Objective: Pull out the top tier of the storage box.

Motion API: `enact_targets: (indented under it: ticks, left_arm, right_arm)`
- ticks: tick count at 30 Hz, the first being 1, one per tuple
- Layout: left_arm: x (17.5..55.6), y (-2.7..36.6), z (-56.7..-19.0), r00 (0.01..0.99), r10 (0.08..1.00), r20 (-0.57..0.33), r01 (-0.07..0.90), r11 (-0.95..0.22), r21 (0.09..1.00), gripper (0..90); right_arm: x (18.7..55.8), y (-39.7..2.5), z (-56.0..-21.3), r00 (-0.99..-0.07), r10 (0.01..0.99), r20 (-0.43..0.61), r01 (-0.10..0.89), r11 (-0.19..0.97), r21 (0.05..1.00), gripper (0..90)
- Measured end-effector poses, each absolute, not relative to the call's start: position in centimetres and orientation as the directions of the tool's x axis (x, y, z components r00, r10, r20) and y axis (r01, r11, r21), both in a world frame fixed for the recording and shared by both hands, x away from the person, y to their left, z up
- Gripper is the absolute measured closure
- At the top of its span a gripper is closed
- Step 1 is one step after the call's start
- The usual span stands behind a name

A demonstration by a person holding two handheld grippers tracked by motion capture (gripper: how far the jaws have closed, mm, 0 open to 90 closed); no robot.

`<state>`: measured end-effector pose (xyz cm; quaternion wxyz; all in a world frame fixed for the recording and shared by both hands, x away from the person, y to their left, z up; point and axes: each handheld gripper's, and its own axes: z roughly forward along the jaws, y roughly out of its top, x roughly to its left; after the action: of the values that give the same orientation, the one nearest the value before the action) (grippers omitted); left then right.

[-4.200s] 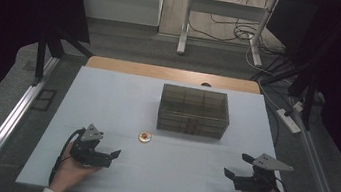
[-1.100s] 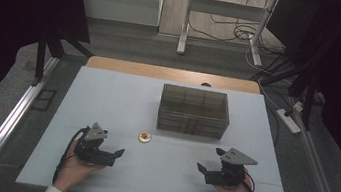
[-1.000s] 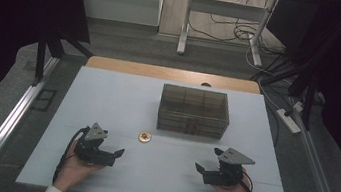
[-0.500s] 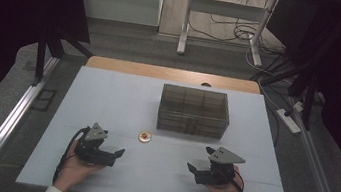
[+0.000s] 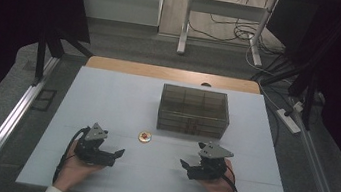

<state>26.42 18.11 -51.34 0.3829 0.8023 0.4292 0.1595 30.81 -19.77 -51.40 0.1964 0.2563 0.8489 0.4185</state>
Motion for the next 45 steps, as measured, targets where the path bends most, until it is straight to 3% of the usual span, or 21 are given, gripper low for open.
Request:
enact_targets:
  ticks: [45]
  left_arm:
    - [26.3, 17.5, -51.2, 0.593, 0.803, -0.055, 0.556, -0.359, 0.749, 8.8]
  right_arm:
    - [30.4, -17.6, -51.0, -0.743, 0.533, -0.404, 0.113, 0.695, 0.710, 13.6]
